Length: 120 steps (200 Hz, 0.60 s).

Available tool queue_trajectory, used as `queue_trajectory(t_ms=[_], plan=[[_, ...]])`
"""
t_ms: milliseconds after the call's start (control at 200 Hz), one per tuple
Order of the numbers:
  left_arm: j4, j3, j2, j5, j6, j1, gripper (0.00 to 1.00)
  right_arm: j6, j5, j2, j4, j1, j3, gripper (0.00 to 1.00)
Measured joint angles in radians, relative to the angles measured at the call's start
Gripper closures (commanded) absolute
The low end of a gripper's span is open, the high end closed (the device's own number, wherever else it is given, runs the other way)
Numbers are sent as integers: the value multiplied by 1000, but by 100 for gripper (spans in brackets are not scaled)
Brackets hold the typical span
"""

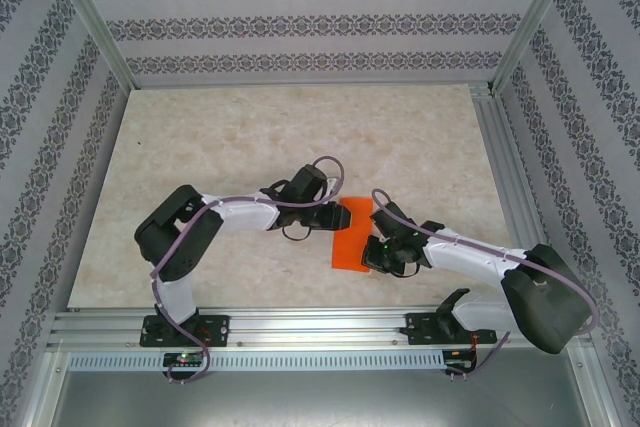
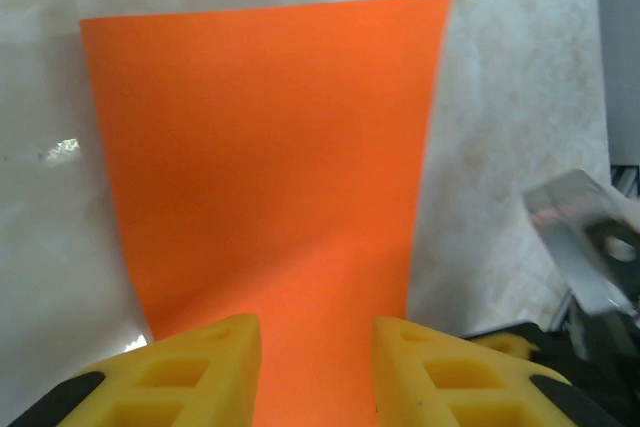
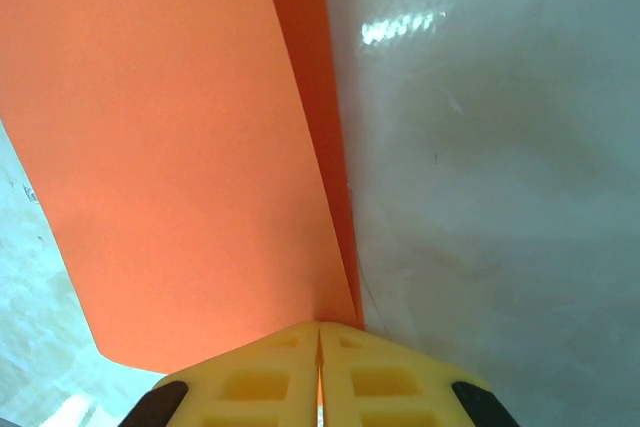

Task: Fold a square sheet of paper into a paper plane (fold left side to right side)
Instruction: First fold the square sheet of paper in half at the center of the table.

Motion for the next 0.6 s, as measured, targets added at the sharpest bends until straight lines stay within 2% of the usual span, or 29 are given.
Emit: queue_trajectory(t_ms=[245,600], plan=[[27,48,93,-4,-14,0,64,-4,0,16,-14,0,15,91],[18,99,121,-117,12,2,64,-8,0,20,-21,0,20,91]])
